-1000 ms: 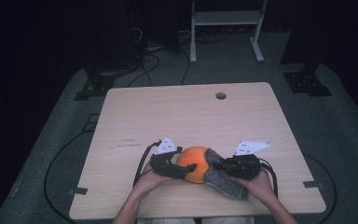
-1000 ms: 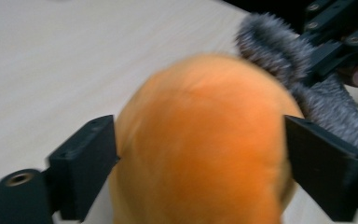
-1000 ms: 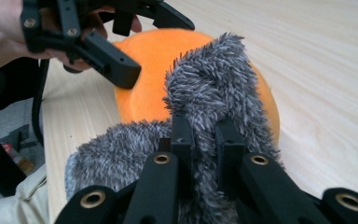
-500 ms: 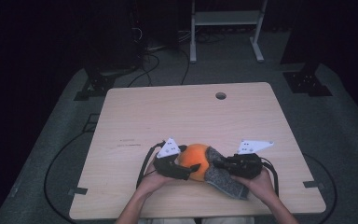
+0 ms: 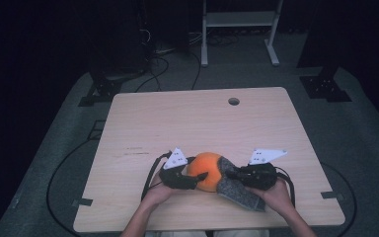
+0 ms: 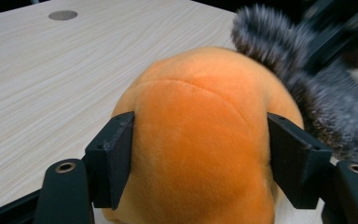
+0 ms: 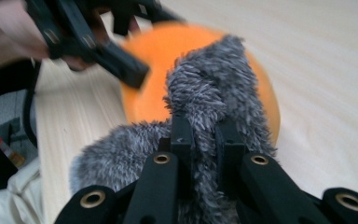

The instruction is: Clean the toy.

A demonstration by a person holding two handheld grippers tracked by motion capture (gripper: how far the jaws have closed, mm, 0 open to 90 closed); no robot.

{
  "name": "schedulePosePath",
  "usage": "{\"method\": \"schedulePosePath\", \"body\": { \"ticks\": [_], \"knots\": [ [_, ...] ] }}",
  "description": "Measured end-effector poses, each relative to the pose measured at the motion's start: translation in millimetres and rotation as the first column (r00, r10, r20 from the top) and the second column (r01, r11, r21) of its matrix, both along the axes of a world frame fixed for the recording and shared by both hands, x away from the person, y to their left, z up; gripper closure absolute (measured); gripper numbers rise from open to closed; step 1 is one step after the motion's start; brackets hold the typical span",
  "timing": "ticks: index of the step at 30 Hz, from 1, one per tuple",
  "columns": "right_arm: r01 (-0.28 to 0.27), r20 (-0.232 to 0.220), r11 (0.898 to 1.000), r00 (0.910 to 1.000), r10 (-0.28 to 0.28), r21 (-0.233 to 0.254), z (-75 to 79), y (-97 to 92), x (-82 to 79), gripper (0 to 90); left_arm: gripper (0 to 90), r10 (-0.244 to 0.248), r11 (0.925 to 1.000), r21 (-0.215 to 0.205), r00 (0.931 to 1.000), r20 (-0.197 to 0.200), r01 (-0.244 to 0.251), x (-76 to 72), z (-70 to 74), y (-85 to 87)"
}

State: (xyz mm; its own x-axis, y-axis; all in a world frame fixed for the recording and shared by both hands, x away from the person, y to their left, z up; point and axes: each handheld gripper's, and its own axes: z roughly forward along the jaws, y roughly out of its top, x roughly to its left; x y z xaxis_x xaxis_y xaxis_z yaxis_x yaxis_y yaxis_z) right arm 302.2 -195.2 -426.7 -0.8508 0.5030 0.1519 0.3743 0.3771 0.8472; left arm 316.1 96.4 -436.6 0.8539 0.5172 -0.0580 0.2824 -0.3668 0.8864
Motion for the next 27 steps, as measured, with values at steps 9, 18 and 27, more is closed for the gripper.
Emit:
{"method": "schedulePosePath", "body": {
  "ticks": [9, 18, 27],
  "knots": [
    [-0.004, 0.016, 0.998, 0.9999, 0.003, 0.065, 16.9, -6.9, -4.7, 80.4, 31.0, -0.057, 0.9968, 0.063, 0.9901, 0.129, 0.049, -13.6, 10.7, -19.8],
    [0.023, -0.012, 0.998, 0.9996, -0.024, -0.055, 6.0, -8.0, -2.0, 80.5, 26.9, -0.004, 1.0, 0.002, 1.0, -0.004, 0.004, -5.6, 5.2, -11.1],
    [-0.042, 0.025, 0.999, 0.9988, 0.042, -0.009, 26.6, 2.5, -6.2, 80.5, 31.2, -0.123, 0.9858, 0.143, 0.9563, 0.265, 0.087, -30.3, 12.8, -35.5]
  ]
}}
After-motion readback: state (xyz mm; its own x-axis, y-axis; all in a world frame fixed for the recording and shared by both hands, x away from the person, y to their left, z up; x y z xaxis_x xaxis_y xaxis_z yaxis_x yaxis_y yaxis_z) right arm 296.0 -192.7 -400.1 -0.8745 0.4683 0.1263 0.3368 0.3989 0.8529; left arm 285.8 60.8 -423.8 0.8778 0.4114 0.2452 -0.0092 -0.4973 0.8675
